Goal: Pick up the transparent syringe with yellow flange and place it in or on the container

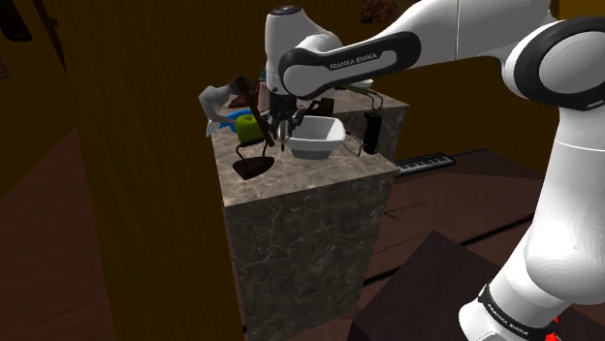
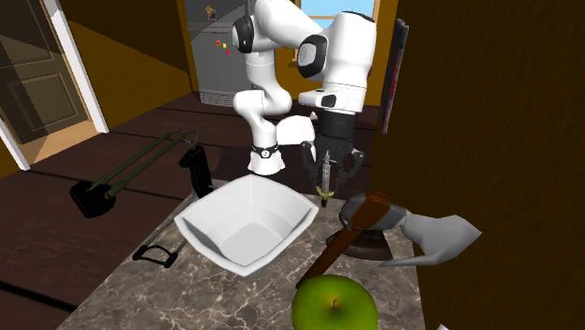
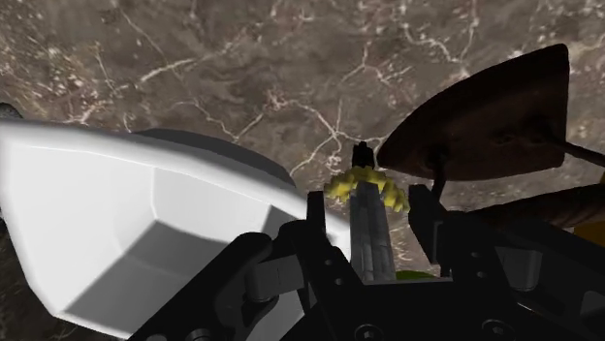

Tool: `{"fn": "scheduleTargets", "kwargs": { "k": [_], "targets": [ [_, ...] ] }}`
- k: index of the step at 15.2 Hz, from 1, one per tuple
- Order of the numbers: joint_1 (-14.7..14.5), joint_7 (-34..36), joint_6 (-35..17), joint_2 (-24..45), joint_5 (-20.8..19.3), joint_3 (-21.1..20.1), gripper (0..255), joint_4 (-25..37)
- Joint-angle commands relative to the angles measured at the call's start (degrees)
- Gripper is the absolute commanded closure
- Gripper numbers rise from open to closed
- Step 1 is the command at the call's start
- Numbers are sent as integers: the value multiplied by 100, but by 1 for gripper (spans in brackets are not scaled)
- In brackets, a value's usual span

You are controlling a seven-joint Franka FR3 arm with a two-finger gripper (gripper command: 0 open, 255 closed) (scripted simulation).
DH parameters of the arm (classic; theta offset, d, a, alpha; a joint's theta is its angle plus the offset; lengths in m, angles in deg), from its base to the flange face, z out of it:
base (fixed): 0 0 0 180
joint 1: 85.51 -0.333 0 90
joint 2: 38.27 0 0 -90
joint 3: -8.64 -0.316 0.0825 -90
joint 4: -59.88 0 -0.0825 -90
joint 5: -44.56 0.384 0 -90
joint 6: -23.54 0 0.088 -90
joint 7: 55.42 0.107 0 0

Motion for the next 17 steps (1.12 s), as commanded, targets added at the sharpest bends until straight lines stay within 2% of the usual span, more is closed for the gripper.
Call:
{"fn": "scheduleTargets", "kwargs": {
  "k": [1, 17],
  "targets": [
    [-5, -43, 144, -25, 27, -9, 255, 127],
    [-116, -340, 1347, 82, 99, -55, 255, 1464]
  ]
}}
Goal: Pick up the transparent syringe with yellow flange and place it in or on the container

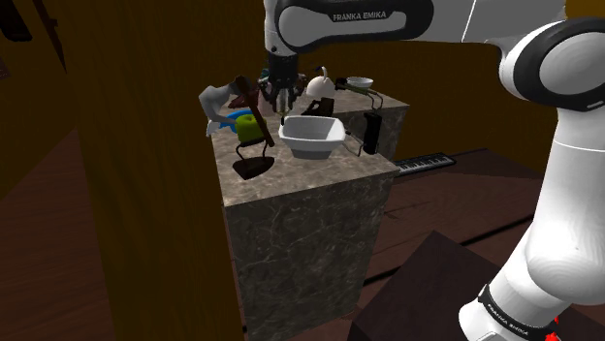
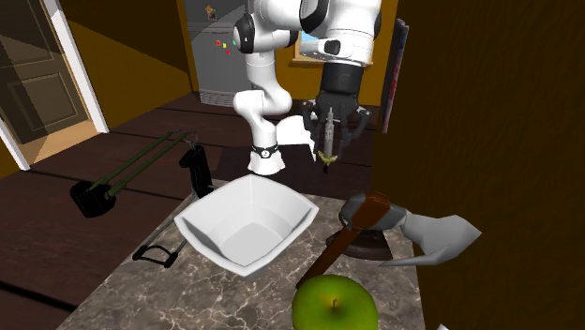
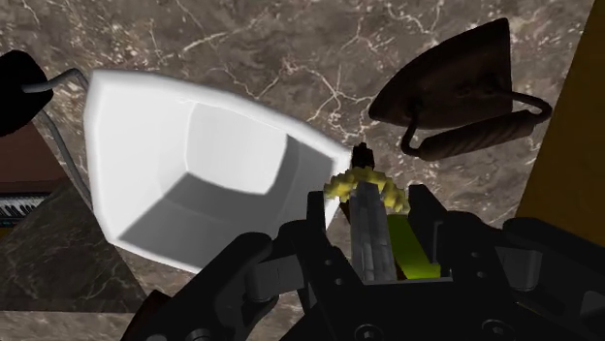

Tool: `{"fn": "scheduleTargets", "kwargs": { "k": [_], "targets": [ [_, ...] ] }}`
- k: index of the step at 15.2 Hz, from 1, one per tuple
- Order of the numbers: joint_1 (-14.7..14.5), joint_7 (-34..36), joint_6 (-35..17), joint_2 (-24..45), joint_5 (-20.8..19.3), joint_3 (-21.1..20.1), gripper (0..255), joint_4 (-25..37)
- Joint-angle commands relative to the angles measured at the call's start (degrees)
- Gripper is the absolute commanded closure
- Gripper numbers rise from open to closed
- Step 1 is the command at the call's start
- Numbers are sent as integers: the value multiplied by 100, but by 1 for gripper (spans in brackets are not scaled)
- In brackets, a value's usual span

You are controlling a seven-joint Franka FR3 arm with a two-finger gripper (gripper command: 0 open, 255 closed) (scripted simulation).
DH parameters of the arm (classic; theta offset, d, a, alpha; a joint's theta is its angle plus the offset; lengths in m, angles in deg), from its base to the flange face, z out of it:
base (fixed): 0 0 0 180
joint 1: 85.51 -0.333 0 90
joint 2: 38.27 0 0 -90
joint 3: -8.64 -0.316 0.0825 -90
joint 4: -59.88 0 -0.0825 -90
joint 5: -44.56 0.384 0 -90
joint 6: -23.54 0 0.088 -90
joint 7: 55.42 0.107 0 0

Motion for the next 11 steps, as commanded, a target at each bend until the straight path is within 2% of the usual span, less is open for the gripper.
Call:
{"fn": "scheduleTargets", "kwargs": {
  "k": [1, 11],
  "targets": [
    [87, -133, -5, 1, 35, 39, 255, 29],
    [962, -1323, -550, 42, 371, 428, 255, -170]
  ]
}}
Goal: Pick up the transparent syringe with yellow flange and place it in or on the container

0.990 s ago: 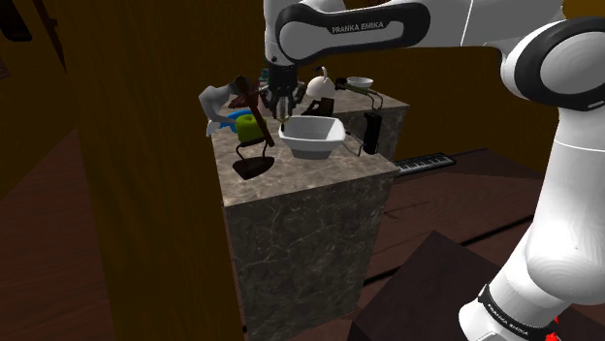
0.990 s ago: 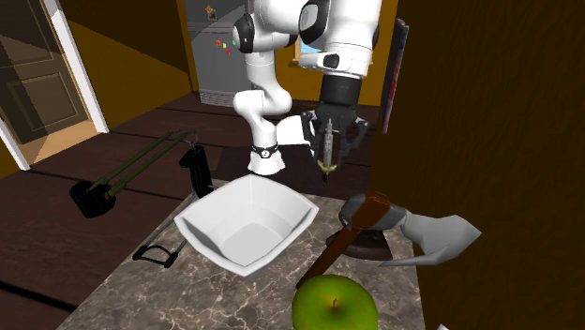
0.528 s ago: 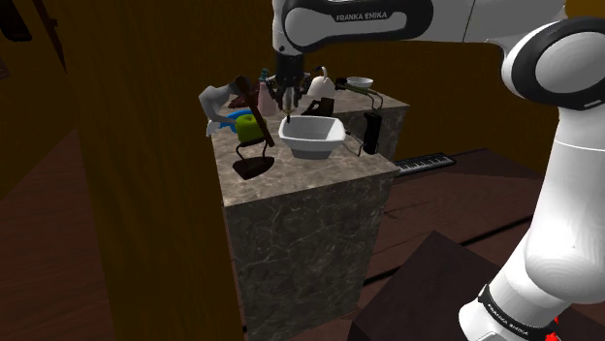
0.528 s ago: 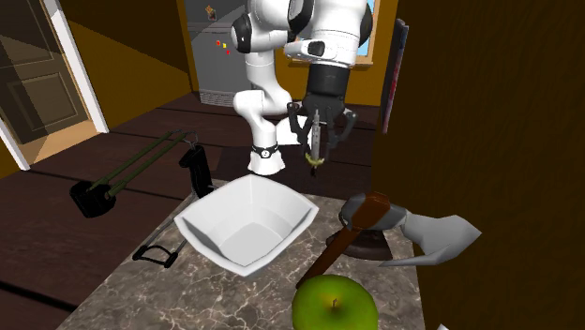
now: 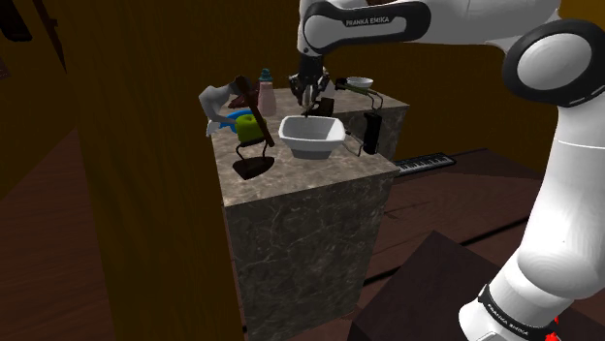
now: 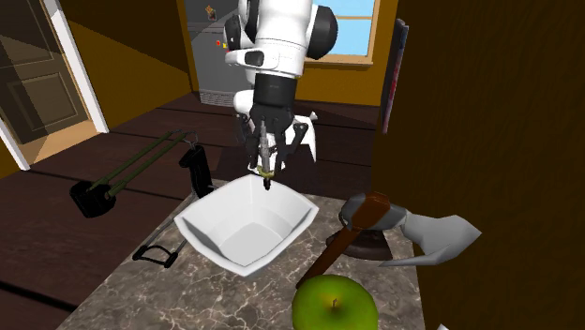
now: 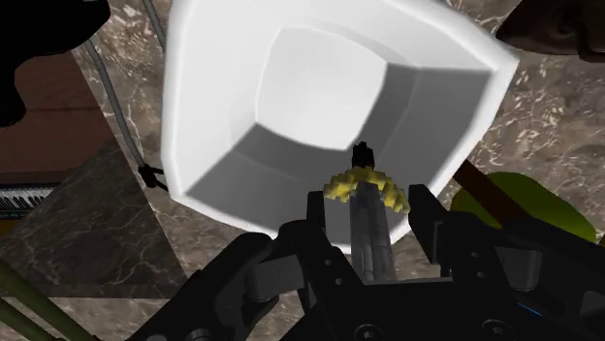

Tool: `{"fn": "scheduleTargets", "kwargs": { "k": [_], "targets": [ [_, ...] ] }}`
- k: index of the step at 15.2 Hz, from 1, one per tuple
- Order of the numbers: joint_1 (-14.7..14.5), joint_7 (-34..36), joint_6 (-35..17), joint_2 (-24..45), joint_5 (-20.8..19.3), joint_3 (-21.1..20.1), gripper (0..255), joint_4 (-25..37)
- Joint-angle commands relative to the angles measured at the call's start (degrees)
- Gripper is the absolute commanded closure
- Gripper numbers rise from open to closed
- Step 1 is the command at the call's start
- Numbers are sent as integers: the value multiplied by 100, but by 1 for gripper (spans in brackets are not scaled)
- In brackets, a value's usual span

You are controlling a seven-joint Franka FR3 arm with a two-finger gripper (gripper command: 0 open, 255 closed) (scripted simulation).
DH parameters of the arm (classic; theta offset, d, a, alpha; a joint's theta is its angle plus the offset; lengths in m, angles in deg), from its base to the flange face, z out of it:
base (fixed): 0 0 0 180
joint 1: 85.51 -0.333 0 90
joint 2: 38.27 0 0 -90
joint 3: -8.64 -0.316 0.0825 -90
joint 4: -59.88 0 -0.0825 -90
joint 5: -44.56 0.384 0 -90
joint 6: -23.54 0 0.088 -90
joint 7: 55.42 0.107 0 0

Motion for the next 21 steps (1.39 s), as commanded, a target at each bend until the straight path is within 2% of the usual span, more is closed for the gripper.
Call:
{"fn": "scheduleTargets", "kwargs": {
  "k": [1, 2, 11, 19, 20, 21],
  "targets": [
    [165, -243, -97, 62, 60, 76, 255, 20],
    [260, -384, -134, 116, 92, 119, 255, 66],
    [308, -247, -834, 64, 47, 140, 255, -696],
    [309, -241, -862, 65, 43, 142, 255, -724],
    [309, -241, -862, 65, 43, 142, 0, -724],
    [309, -241, -862, 65, 43, 142, 0, -724]
  ]
}}
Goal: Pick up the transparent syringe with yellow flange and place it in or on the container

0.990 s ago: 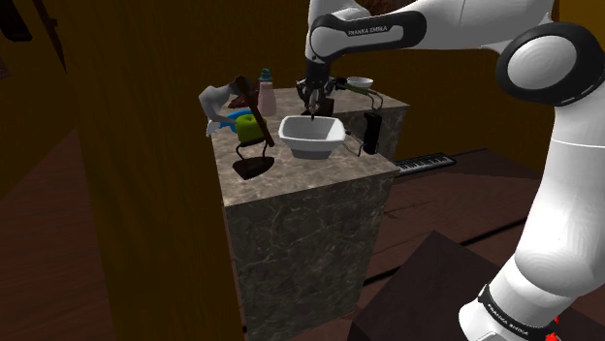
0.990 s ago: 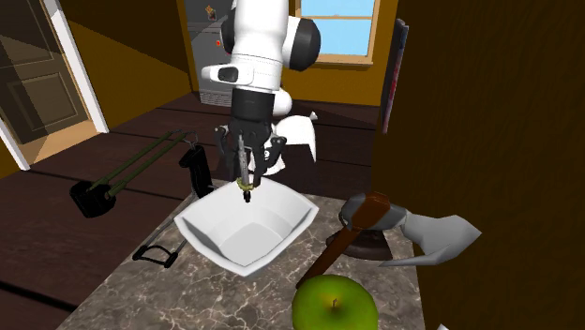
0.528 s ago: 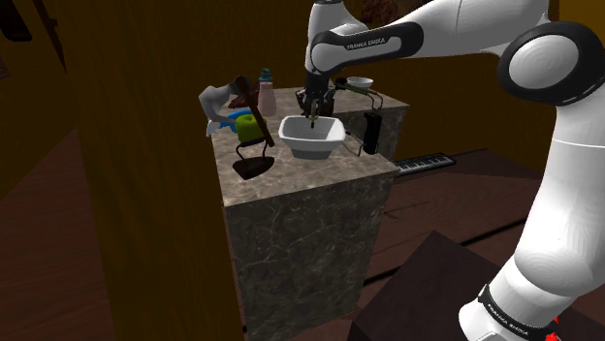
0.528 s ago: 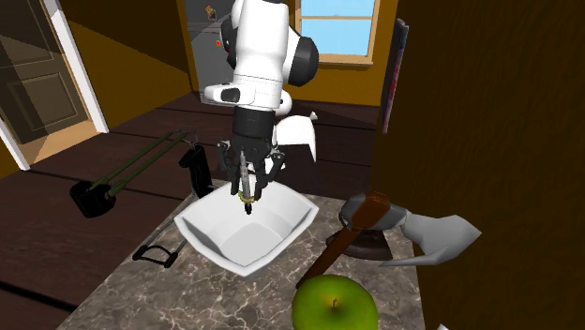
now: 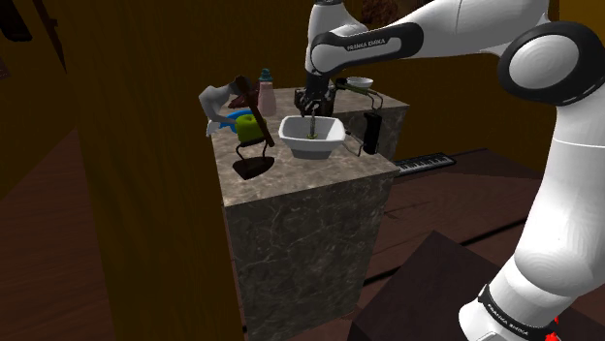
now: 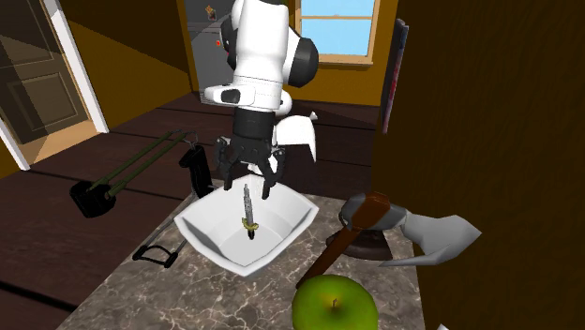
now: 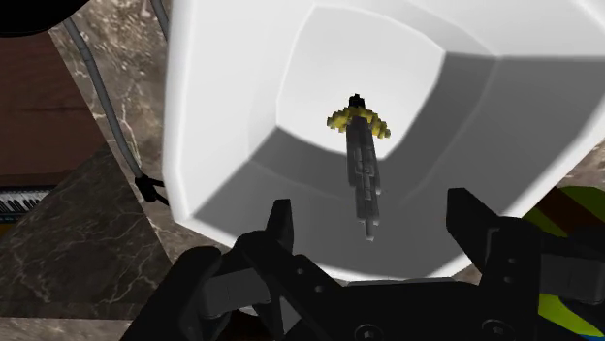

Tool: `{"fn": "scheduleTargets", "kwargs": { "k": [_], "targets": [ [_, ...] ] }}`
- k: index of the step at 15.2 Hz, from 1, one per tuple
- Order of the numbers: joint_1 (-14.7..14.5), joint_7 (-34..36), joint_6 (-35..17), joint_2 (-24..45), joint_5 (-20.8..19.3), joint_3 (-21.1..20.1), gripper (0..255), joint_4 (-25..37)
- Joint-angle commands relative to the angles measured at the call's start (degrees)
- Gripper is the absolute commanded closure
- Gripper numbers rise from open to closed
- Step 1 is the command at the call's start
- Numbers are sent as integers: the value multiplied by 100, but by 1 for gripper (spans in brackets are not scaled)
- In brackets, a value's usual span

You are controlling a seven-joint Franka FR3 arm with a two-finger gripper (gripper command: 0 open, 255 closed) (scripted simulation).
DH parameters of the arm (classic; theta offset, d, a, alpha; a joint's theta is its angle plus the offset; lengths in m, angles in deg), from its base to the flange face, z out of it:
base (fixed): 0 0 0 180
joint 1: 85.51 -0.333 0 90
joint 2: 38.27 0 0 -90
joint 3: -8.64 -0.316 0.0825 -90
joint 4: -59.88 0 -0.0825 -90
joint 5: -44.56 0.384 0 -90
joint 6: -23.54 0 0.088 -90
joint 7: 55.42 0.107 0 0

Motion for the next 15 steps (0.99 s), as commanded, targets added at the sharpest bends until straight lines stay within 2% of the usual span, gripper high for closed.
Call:
{"fn": "scheduleTargets", "kwargs": {
  "k": [1, 4, 8, 15],
  "targets": [
    [0, 0, 0, 0, 0, 0, 0, 0],
    [0, 0, 0, 0, 0, 0, 0, 0],
    [-48, -62, 599, -228, 85, -53, 0, 375],
    [-48, -62, 599, -228, 85, -53, 0, 375]
  ]
}}
